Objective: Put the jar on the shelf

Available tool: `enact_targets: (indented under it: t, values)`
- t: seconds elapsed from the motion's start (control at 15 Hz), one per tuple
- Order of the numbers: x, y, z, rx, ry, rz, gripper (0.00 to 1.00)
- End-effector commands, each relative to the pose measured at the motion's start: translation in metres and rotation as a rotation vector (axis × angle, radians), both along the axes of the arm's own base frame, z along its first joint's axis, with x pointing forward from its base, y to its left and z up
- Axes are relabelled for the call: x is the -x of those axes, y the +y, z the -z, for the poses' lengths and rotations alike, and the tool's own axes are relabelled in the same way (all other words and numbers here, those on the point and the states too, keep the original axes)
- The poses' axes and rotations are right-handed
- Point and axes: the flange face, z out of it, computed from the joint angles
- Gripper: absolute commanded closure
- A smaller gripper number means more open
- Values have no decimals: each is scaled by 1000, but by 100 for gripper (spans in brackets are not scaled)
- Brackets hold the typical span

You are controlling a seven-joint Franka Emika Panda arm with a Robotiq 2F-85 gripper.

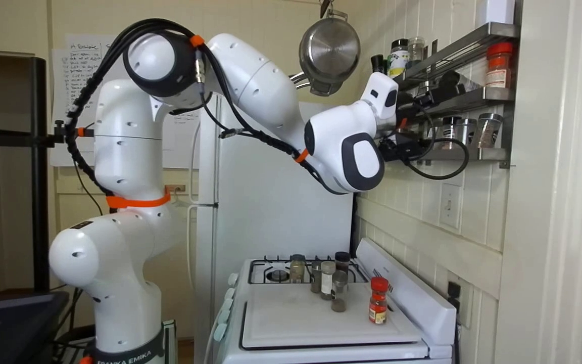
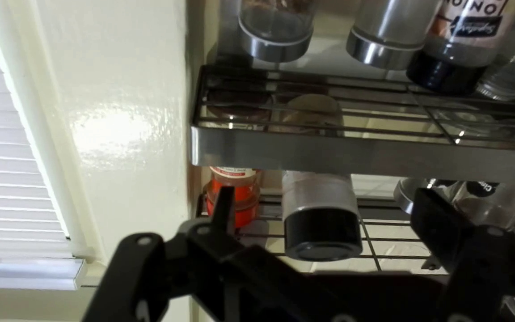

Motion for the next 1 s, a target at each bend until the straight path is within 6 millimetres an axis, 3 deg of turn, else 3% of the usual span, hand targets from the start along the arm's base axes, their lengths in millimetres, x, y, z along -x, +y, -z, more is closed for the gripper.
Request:
enact_targets:
  t: [0.0,0.33,0.6,0.73,0.8,0.93]
  values:
    - [-16,2,-9,41,-69,-19,0]
    - [-24,3,-17,45,-100,-25,0]
    - [-27,2,-18,44,-103,-19,31]
    - [-27,2,-17,42,-100,-17,38]
    - [-28,2,-17,42,-99,-17,32]
    - [-28,4,-18,44,-101,-20,43]
